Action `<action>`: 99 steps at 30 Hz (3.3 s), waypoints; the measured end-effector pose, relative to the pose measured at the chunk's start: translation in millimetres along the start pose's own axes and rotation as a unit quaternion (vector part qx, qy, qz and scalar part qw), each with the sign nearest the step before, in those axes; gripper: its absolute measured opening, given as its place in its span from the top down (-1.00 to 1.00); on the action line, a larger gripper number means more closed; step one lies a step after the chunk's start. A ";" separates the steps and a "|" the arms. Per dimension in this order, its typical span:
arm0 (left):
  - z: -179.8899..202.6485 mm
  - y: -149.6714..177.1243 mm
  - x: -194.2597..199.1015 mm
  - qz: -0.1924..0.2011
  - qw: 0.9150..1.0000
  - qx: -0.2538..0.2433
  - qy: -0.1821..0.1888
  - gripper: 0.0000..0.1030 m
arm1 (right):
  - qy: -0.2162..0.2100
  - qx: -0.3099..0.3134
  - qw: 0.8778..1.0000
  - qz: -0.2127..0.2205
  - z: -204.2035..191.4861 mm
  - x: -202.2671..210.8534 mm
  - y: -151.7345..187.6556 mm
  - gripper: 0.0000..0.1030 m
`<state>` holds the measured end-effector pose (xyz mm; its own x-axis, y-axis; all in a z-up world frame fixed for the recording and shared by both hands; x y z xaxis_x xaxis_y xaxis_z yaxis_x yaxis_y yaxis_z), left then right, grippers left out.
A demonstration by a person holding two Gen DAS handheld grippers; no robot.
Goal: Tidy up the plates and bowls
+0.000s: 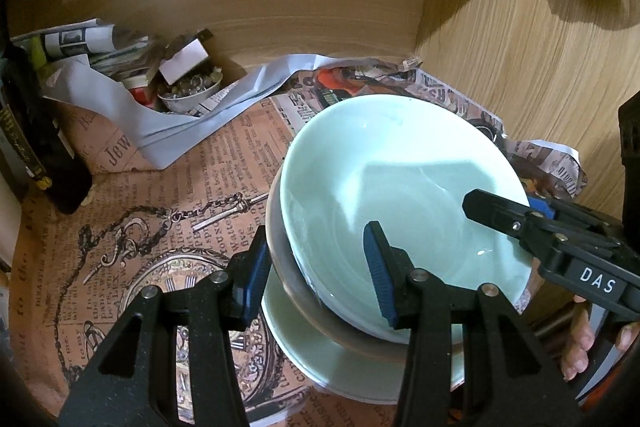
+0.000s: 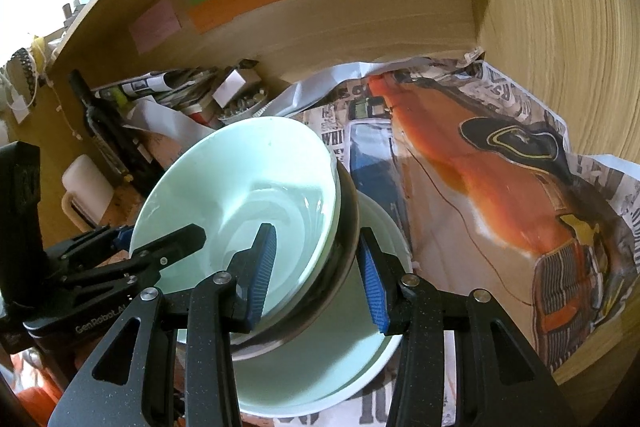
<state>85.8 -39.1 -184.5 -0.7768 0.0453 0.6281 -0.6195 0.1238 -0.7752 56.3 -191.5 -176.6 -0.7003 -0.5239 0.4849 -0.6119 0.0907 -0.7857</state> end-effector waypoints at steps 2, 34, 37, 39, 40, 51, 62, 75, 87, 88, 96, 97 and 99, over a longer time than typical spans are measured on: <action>-0.1 -0.4 0.8 0.001 1.000 0.000 0.004 0.10 | -0.003 -0.004 1.000 -0.001 2.3 -0.7 -0.1 0.26; -19.6 -14.7 70.7 0.149 0.988 0.007 -0.046 -0.35 | -0.005 0.062 0.994 0.089 -24.5 46.0 -19.1 -0.30; -18.2 -16.2 91.5 0.185 0.981 0.009 -0.060 -0.48 | -0.011 0.081 0.989 0.123 -36.8 65.0 -24.5 -0.43; -17.1 -15.9 105.6 0.209 0.975 0.012 -0.071 -0.61 | -0.015 0.097 0.985 0.141 -45.4 77.1 -26.7 -0.43; -16.4 -14.9 110.4 0.216 0.974 0.014 -0.073 -0.63 | -0.016 0.105 0.983 0.150 -49.6 82.5 -27.2 -0.45; -14.4 1.6 155.6 0.267 0.960 0.029 -0.083 -0.90 | -0.027 0.147 0.967 0.205 -77.9 118.0 -14.5 -0.83; -8.5 19.3 174.9 0.298 0.949 0.034 -0.101 -0.97 | -0.034 0.148 0.962 0.229 -81.7 132.0 -3.6 -1.00; -11.4 22.1 175.9 0.301 0.948 0.039 -0.097 -0.98 | -0.035 0.147 0.961 0.230 -81.6 130.6 -2.3 -1.00; -11.9 20.8 170.8 0.297 0.949 0.042 -0.092 -0.98 | -0.037 0.148 0.962 0.227 -81.4 126.9 -4.0 -1.00; -11.5 20.8 170.5 0.297 0.949 0.042 -0.093 -0.98 | -0.037 0.147 0.962 0.227 -81.3 126.2 -4.2 -1.00; -10.2 19.6 167.7 0.294 0.950 0.043 -0.093 -0.99 | -0.038 0.147 0.963 0.225 -80.1 124.3 -5.2 -1.00; -10.0 19.2 167.4 0.294 0.950 0.043 -0.093 -0.99 | -0.038 0.146 0.963 0.225 -80.3 124.3 -5.3 -1.00; -8.9 18.5 166.8 0.295 0.950 0.043 -0.094 -0.98 | -0.038 0.147 0.963 0.224 -79.5 123.4 -6.2 -1.00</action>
<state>-54.3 -20.5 -93.5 -0.9931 -0.0979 0.0653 -0.0705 0.0506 -0.9962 -55.5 -189.4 -81.4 -0.8341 -0.5492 0.0513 -0.1168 0.0850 -0.9895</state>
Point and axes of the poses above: each gripper's, at about its wrist camera, not at the fingertips, and x roughly against the way its jaws point, z to its right, y to its underside, the point moved 2 cm from there along -x, roughly the way its jaws point, and after that the axes turned 10 degrees about -y, right-handed, at the moved point
